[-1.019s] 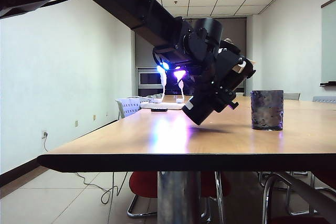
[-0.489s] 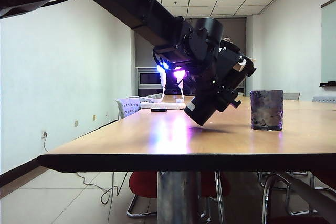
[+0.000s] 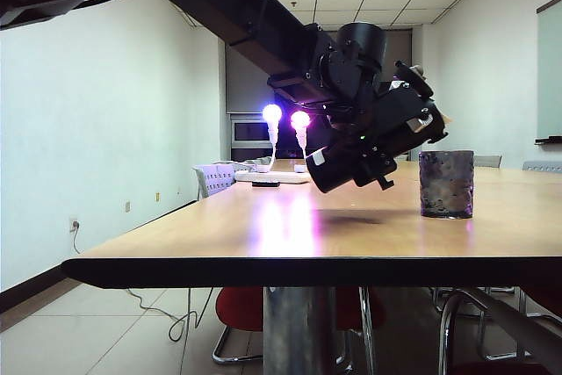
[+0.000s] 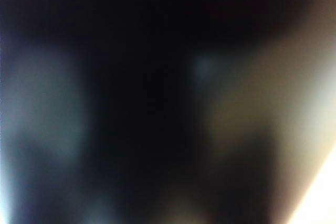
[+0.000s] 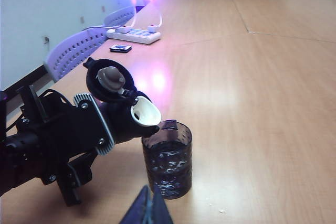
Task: Pick up the black thermos cup, pour some water from it into the cup, and then put the thermos cup back on the table.
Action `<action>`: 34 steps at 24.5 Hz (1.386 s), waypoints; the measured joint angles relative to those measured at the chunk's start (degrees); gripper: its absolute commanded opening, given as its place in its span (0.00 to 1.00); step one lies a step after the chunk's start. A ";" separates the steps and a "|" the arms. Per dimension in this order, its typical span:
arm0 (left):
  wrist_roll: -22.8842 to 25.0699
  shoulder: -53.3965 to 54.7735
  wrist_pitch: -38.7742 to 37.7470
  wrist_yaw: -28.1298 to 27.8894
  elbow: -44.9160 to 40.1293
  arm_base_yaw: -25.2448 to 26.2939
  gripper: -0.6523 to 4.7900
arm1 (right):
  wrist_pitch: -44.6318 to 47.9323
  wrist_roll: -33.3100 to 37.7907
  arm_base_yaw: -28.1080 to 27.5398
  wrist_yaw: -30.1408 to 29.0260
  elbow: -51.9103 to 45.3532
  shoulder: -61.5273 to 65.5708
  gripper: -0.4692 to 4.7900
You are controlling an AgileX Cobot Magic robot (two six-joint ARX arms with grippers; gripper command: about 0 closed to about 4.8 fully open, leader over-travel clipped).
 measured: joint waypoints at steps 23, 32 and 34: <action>21.20 1.68 9.51 -4.76 0.20 0.94 0.46 | -0.04 1.27 0.00 -1.31 0.00 0.00 0.09; 25.79 1.68 11.58 -4.85 0.28 0.92 0.46 | -0.04 1.27 0.00 -1.55 0.00 0.00 0.09; 27.56 1.68 12.04 -4.20 0.31 0.92 0.46 | -0.07 1.27 0.00 -1.55 0.00 0.00 0.09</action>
